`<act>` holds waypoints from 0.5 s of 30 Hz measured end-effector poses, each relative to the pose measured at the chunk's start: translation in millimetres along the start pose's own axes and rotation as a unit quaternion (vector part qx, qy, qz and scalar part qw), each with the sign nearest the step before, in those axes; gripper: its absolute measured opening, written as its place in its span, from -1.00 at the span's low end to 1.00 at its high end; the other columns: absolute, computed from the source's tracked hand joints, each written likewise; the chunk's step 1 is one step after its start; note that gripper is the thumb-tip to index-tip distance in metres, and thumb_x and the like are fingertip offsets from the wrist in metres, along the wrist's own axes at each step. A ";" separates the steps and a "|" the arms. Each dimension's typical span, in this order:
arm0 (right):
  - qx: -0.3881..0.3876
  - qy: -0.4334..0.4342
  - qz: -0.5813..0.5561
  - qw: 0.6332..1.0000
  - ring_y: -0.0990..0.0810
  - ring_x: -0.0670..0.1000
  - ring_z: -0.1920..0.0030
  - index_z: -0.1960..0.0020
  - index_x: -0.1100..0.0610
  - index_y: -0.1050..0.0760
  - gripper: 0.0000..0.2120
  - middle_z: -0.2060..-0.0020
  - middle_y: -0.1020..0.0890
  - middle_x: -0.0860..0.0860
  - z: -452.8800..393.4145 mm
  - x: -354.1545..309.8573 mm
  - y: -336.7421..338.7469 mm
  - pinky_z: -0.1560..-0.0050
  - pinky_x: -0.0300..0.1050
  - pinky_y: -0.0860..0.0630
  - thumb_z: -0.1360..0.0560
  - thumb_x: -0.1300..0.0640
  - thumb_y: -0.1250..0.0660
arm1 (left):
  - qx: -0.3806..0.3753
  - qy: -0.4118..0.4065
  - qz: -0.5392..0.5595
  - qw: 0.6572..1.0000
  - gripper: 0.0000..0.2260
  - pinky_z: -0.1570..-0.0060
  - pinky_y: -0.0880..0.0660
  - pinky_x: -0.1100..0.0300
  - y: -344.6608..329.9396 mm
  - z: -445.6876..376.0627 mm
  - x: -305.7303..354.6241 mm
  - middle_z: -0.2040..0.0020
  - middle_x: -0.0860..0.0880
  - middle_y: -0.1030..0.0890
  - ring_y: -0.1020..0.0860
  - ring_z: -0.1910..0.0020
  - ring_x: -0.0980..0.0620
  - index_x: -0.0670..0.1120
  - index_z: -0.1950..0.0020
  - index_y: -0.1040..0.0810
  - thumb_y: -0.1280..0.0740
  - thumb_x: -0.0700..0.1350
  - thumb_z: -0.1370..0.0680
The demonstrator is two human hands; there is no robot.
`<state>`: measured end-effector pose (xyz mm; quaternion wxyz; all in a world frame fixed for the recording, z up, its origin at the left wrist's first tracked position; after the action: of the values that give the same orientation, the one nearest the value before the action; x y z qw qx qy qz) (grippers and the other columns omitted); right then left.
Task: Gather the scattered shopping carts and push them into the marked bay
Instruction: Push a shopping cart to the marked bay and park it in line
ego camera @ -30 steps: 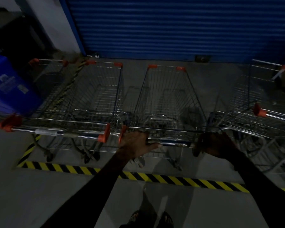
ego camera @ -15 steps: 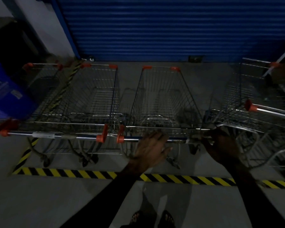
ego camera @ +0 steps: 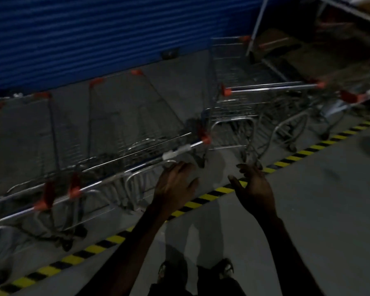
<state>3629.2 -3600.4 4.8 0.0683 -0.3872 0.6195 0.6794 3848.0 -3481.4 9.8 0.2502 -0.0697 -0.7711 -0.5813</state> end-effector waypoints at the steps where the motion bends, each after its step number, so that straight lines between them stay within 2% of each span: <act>1: 0.003 -0.011 -0.005 1.000 -0.69 0.10 -0.04 -0.38 0.09 -0.55 -0.54 -0.21 -0.64 0.07 4.7 13.2 10.6 0.02 0.05 -0.60 -0.61 -0.17 -0.40 | -0.010 -0.003 0.011 1.000 -0.67 -0.11 -0.59 -0.04 -11.9 -4.8 12.5 -0.14 -0.07 -0.66 -0.63 -0.12 -0.16 -0.08 -0.25 -0.64 -0.31 0.09 -0.60; 4: 0.013 -0.053 0.003 0.998 -0.65 0.12 -0.12 -0.44 0.09 -0.50 -0.52 -0.27 -0.61 0.06 14.4 60.9 42.4 -0.05 0.09 -0.60 -0.63 -0.14 -0.40 | -0.059 -0.016 0.014 0.998 -0.57 -0.17 -0.55 -0.04 -49.4 -25.4 60.5 -0.23 -0.04 -0.64 -0.61 -0.19 -0.16 -0.04 -0.33 -0.62 -0.22 0.19 -0.62; 6: 0.020 -0.085 0.008 0.996 -0.61 0.13 -0.20 -0.47 0.09 -0.48 -0.49 -0.31 -0.59 0.06 17.1 92.7 66.0 -0.11 0.09 -0.58 -0.63 -0.17 -0.39 | -0.072 -0.043 0.029 0.996 -0.52 -0.14 -0.59 -0.07 -69.7 -41.7 100.0 -0.23 -0.07 -0.65 -0.63 -0.17 -0.19 -0.07 -0.32 -0.64 -0.20 0.20 -0.59; 10: 0.028 -0.125 0.037 0.991 -0.56 0.14 -0.33 -0.54 0.07 -0.42 -0.41 -0.38 -0.56 0.07 13.2 148.2 111.2 -0.18 0.08 -0.58 -0.64 -0.24 -0.33 | -0.097 -0.098 0.030 0.990 -0.53 -0.08 -0.61 -0.08 -102.3 -77.0 165.5 -0.21 -0.06 -0.65 -0.62 -0.15 -0.17 -0.06 -0.32 -0.63 -0.23 0.21 -0.60; 12: 0.032 -0.137 0.034 0.990 -0.56 0.15 -0.34 -0.54 0.07 -0.42 -0.42 -0.39 -0.55 0.07 6.9 170.1 129.9 -0.19 0.11 -0.58 -0.64 -0.23 -0.33 | -0.119 -0.092 0.031 0.988 -0.51 -0.14 -0.58 -0.08 -115.5 -95.1 186.1 -0.28 -0.05 -0.63 -0.61 -0.20 -0.17 -0.05 -0.37 -0.60 -0.24 0.24 -0.62; 15: 0.029 -0.149 0.039 0.988 -0.55 0.15 -0.34 -0.55 0.03 -0.40 -0.42 -0.38 -0.55 0.05 -9.3 194.0 149.5 -0.20 0.14 -0.57 -0.64 -0.25 -0.31 | -0.124 -0.078 0.034 0.989 -0.58 -0.24 -0.53 -0.07 -131.2 -118.4 203.1 -0.35 -0.03 -0.59 -0.56 -0.29 -0.14 -0.02 -0.43 -0.57 -0.34 0.17 -0.66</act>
<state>3413.7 -3717.1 5.0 0.1447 -0.2552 0.6363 0.7135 3656.2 -3670.2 15.2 0.1984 -0.1710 -0.7074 -0.6565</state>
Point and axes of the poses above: each hand's wrist, its own z-axis away from the middle knuckle, its own y-axis out of the back of the hand, x = y × z, the point moved 2 cm from there along -z, towards the middle knuckle
